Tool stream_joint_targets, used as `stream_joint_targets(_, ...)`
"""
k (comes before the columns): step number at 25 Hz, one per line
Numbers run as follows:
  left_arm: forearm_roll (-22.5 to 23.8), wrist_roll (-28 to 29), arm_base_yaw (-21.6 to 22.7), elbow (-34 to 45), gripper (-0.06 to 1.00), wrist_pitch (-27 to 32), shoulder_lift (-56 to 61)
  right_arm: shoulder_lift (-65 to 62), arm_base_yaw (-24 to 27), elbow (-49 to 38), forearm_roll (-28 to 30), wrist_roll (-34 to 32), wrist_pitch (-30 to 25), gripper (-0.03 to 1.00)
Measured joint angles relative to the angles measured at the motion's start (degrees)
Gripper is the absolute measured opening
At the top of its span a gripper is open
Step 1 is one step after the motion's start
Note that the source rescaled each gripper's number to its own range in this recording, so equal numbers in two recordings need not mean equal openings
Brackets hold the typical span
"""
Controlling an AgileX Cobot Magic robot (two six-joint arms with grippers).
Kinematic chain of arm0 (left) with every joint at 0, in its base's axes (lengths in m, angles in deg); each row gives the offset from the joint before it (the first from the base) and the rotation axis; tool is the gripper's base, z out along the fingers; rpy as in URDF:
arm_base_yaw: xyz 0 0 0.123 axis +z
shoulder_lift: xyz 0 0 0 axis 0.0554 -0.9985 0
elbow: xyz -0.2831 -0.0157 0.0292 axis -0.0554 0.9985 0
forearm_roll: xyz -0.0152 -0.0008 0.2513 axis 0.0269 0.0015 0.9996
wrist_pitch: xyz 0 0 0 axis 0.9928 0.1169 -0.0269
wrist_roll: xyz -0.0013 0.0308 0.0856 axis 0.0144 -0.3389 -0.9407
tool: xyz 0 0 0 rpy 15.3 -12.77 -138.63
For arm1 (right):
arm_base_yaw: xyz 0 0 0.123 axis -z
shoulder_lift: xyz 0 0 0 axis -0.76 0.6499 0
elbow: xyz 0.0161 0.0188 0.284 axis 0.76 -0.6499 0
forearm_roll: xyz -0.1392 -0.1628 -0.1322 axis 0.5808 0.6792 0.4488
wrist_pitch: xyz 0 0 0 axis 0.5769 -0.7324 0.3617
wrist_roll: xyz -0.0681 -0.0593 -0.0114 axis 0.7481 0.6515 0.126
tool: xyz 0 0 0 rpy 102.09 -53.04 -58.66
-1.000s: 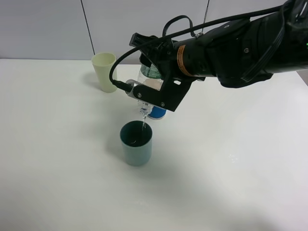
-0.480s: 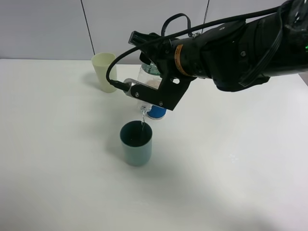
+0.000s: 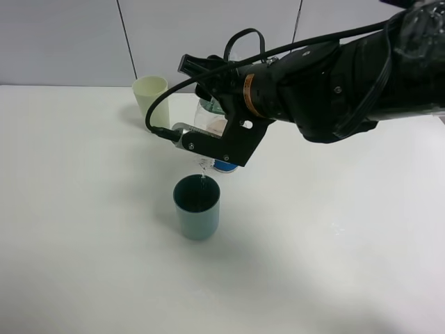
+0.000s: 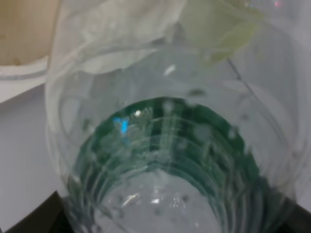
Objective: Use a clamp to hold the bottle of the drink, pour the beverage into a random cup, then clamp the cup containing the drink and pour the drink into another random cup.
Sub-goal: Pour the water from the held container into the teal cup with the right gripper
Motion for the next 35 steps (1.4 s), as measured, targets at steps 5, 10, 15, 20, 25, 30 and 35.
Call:
stream_joint_targets(5,0.0,0.0,0.0,0.0,1.0,0.0,0.0,1.3,-0.1,0.1,0.0,0.0,-0.2,0.02)
stream_joint_targets(10,0.0,0.0,0.0,0.0,1.0,0.0,0.0,1.8,-0.9,0.1,1.2,0.0,-0.3,0.02)
stream_joint_targets(15,0.0,0.0,0.0,0.0,1.0,0.0,0.0,2.0,-2.0,0.1,2.6,0.0,-1.1,0.02)
stream_joint_targets(20,0.0,0.0,0.0,0.0,1.0,0.0,0.0,2.1,-3.3,0.1,2.7,0.0,-3.6,0.02)
stream_joint_targets(25,0.0,0.0,0.0,0.0,1.0,0.0,0.0,2.1,-4.2,0.1,2.7,0.7,-4.5,0.02)
stream_joint_targets(30,0.0,0.0,0.0,0.0,1.0,0.0,0.0,2.1,-4.9,0.1,2.7,5.9,-5.3,0.02)
stream_joint_targets(35,0.0,0.0,0.0,0.0,1.0,0.0,0.0,2.1,-5.1,0.1,2.7,11.5,-6.1,0.02)
